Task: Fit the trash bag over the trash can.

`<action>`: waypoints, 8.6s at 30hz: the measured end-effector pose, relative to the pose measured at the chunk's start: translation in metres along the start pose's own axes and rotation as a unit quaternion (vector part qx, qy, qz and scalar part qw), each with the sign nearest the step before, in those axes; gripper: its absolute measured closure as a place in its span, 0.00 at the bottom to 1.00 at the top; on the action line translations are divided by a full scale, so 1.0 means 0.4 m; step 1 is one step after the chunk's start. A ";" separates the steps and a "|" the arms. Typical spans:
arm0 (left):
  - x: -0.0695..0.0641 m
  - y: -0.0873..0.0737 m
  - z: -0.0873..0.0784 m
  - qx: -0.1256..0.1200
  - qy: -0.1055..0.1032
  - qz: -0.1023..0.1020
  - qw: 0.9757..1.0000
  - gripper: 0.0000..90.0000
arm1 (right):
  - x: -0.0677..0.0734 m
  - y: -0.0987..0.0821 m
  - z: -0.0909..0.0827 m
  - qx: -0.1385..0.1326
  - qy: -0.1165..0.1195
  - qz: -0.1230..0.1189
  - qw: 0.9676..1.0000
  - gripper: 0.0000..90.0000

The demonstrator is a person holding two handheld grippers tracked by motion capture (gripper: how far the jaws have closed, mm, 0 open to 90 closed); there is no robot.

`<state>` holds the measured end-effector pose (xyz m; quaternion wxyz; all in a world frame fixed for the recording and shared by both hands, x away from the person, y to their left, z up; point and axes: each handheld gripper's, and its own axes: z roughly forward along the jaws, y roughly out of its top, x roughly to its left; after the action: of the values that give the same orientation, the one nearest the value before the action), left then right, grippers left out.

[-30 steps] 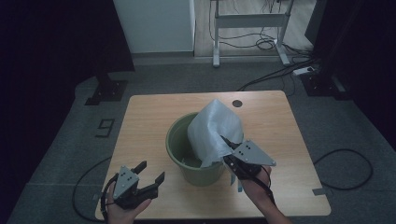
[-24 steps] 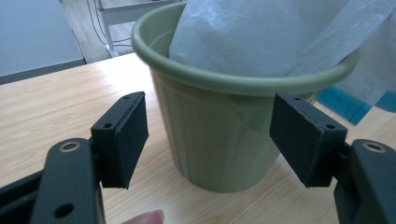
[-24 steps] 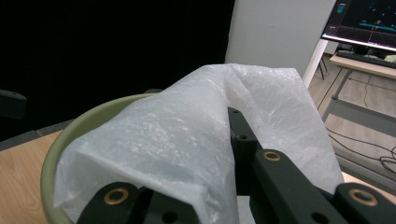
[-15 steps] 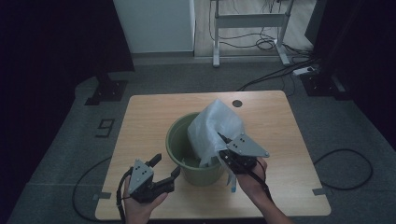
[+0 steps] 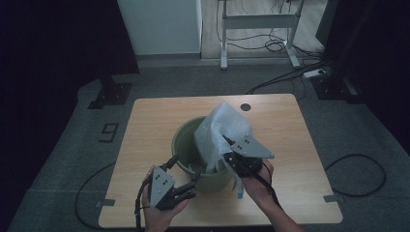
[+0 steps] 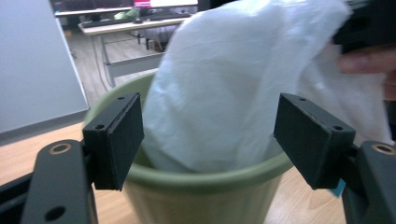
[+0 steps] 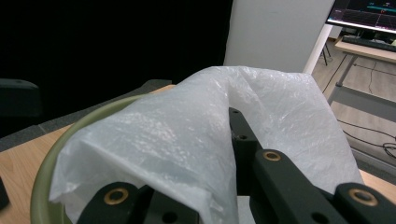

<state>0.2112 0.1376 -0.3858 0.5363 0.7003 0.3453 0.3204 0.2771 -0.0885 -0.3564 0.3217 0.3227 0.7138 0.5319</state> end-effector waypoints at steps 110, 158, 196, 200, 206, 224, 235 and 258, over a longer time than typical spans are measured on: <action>0.101 0.102 -0.033 -0.008 -0.079 -0.097 0.992 0.42 | 0.021 -0.024 -0.125 -0.161 -0.060 -0.004 0.985 0.98; 0.148 0.067 -0.070 -0.070 -0.075 -0.107 0.989 1.00 | 0.078 -0.102 -0.067 -0.043 -0.017 0.021 0.999 0.60; 0.187 -0.017 -0.010 -0.047 -0.086 -0.140 0.985 1.00 | -0.231 -0.231 -0.035 -0.003 -0.151 0.054 0.987 0.83; 0.183 -0.027 -0.032 -0.053 -0.088 -0.141 0.985 1.00 | -0.232 -0.241 -0.061 0.004 -0.155 0.079 0.985 0.58; 0.173 -0.033 -0.048 -0.057 -0.088 -0.141 0.984 1.00 | -0.217 -0.265 -0.177 0.003 -0.134 0.106 0.985 0.40; 0.125 -0.061 -0.029 -0.045 -0.086 -0.149 0.984 1.00 | 0.081 -0.181 -0.184 -0.062 0.051 0.053 0.995 0.28; 0.107 -0.048 -0.010 -0.039 -0.091 -0.148 0.984 1.00 | 0.154 -0.176 -0.144 -0.047 0.048 0.009 0.998 0.24; 0.056 -0.049 -0.011 0.010 -0.140 -0.080 0.987 0.99 | 0.091 -0.091 -0.170 -0.113 -0.009 -0.026 0.993 0.95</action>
<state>0.2172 0.1623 -0.4023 0.5960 0.7139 0.3249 0.1721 0.1971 -0.1049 -0.3802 0.3762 0.2711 0.6543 0.5973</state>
